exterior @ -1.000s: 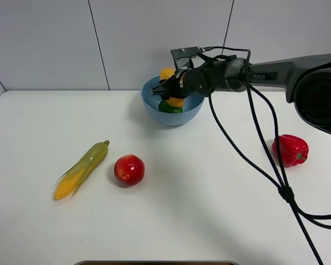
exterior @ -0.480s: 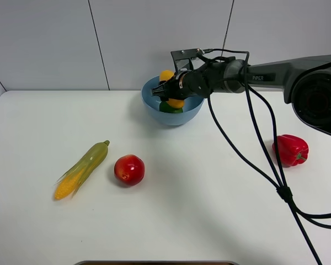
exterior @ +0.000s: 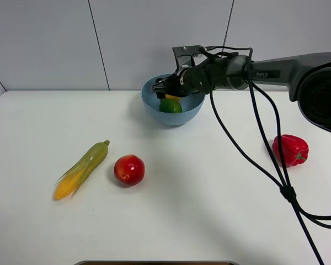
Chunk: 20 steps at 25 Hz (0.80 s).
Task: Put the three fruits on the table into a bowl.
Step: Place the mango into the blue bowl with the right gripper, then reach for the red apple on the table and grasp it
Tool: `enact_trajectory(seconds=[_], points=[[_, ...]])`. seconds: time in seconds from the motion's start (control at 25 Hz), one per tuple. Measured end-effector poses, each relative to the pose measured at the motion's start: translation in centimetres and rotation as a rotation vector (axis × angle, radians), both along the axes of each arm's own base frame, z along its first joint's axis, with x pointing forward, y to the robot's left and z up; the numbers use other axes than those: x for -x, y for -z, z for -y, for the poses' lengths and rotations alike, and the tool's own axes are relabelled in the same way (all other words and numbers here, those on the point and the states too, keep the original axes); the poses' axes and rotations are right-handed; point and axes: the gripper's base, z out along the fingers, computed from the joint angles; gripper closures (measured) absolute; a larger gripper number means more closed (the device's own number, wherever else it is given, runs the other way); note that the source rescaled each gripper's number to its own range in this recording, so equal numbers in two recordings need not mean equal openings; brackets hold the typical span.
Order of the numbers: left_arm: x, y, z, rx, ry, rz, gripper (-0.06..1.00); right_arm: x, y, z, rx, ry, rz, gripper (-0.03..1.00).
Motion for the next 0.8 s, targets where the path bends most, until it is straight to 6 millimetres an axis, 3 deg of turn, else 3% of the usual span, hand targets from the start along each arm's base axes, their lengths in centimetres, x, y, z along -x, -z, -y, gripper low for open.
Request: enact_trajectory(seconds=[0.16, 0.32, 0.56, 0.8], points=[[0.0, 0.0, 0.0, 0.0, 0.0, 0.0, 0.24, 0.6, -2.8, 0.3, 0.008, 0.014, 0.003, 0.39], [0.0, 0.0, 0.0, 0.001, 0.0, 0.0, 0.24, 2.1, -7.2, 0.2, 0.009, 0.012, 0.026, 0.39], [0.0, 0.0, 0.0, 0.001, 0.0, 0.0, 0.24, 5.6, -16.5, 1.4, -0.002, -0.019, 0.163, 0.39], [0.0, 0.0, 0.0, 0.001, 0.0, 0.0, 0.24, 11.4, -26.3, 5.2, 0.038, -0.037, 0.331, 0.39]])
